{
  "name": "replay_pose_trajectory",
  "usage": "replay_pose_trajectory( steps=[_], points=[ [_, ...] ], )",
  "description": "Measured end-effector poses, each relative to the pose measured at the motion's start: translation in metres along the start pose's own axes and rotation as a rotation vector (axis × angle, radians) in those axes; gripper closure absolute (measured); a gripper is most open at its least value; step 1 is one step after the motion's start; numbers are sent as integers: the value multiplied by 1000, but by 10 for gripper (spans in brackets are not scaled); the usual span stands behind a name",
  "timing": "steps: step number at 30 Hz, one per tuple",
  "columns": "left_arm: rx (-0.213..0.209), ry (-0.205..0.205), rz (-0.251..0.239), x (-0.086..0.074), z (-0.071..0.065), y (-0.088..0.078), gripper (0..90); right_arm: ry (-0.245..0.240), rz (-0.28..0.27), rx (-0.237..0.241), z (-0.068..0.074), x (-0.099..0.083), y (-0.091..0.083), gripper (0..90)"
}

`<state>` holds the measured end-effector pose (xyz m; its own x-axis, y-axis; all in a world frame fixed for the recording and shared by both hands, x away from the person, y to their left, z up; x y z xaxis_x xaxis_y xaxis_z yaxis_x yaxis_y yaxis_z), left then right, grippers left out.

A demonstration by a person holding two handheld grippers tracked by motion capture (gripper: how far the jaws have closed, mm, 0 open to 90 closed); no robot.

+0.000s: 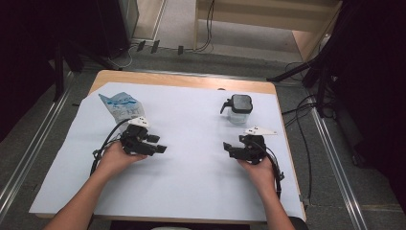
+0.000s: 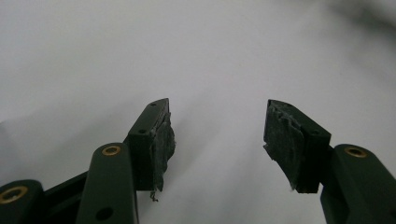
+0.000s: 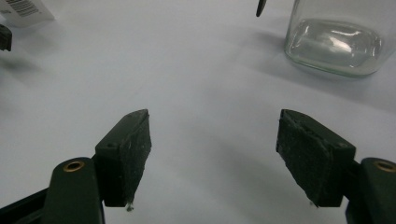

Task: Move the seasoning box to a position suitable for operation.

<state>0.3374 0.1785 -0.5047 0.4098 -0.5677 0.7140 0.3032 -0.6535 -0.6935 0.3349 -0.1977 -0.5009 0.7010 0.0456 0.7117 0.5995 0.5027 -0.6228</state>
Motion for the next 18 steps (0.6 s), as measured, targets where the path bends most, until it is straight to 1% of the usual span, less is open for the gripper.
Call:
replay_pose_trajectory(
  steps=[4,8,9,12,13,18],
  points=[
    [-1,-3,0,0,0,0,423,2,4,3,0,0,0,284],
    [0,-4,-10,0,0,0,423,5,1,11,-1,0,0,294],
    [-1,-5,-12,0,0,0,422,12,-7,19,-1,1,-1,295],
    [-3,-6,-13,0,0,0,423,18,-13,23,-2,1,-2,299],
    [-6,-7,-14,0,0,0,423,29,-20,29,-2,1,-3,301],
    [-7,-8,-19,1,-1,1,424,33,-33,28,-2,1,-3,289]
  ],
)
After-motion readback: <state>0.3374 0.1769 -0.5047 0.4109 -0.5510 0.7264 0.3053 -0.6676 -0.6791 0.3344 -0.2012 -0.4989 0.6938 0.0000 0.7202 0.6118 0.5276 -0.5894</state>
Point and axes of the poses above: each handheld gripper's, and its own axes: y roughly forward along the jaws, x roughly out of its top, z roughly to its left, the point moved 1 cm from there along y, roughly forward along the jaws, and after that the axes turned 13 degrees about y, right-handed, at the moved point
